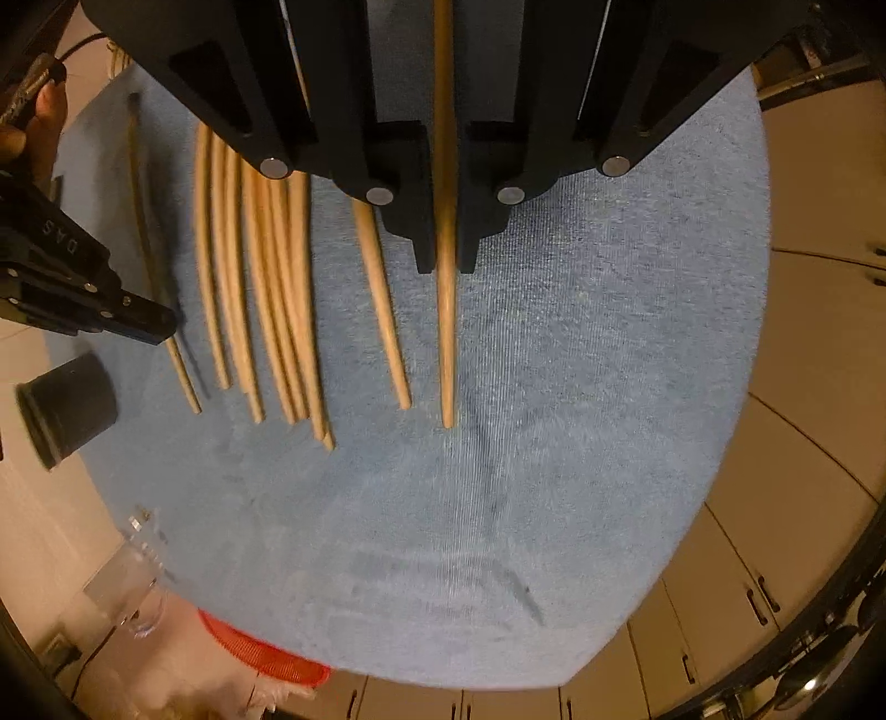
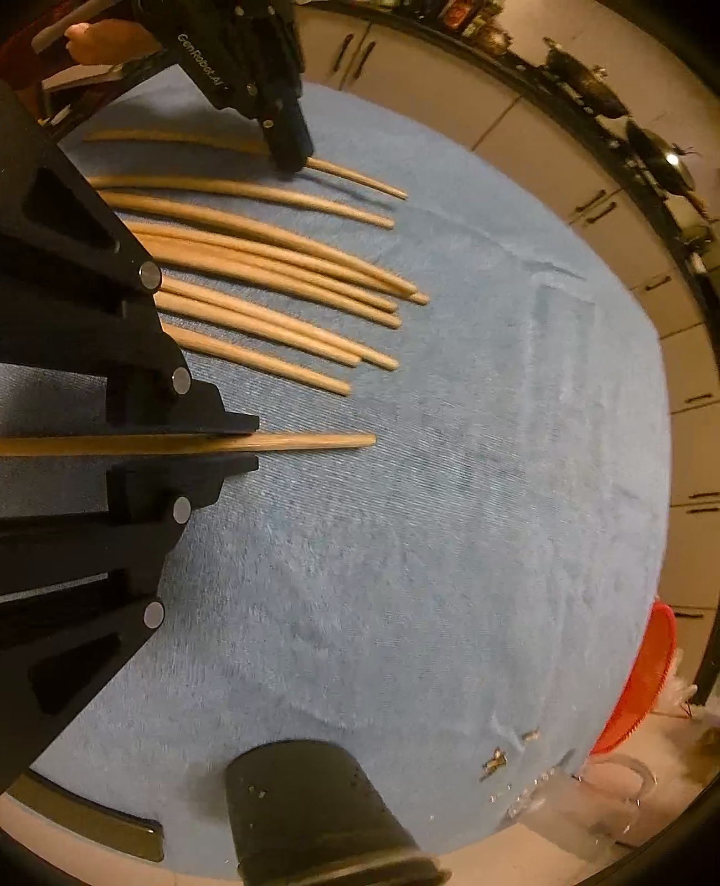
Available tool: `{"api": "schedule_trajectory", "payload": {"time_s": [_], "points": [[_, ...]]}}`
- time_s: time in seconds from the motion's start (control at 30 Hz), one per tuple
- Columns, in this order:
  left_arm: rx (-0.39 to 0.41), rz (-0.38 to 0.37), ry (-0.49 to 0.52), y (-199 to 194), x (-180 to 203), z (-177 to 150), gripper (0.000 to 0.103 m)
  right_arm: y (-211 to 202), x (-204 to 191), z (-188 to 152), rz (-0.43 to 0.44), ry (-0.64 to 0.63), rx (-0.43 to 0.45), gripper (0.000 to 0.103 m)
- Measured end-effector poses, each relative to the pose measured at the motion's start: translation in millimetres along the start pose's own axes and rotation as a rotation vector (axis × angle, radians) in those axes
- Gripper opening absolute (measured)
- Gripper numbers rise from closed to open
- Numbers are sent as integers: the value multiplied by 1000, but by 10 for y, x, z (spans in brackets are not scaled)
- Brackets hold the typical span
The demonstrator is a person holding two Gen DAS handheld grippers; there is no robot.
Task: Organize utensils
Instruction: 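Close the left gripper on one chopstick while the right gripper grasps another chopstick, then lift the left gripper's chopstick upright toward the black cup while the right gripper carries its own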
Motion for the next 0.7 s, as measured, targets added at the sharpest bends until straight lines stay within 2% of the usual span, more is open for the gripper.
{"api": "schedule_trajectory", "payload": {"time_s": [0.27,0.43,0.7], "points": [[155,-25,-3,-611,10,-74,7,-688,-40,-56,50,-10,235,7],[248,-27,10,-971,64,-133,7,-1076,-49,-183,62,-14,352,7],[322,-26,43,-1340,240,-253,7,-1507,-114,-409,51,-25,495,7]]}}
Point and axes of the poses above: each gripper's, at about its wrist camera, not at the fingertips, and y roughly the way its jaws point, x to its right, z to its top, the point moved 3 cm from there along y, roughly the way its jaws point, and after that the axes turned 3 degrees about -y, right-handed, at the moved point
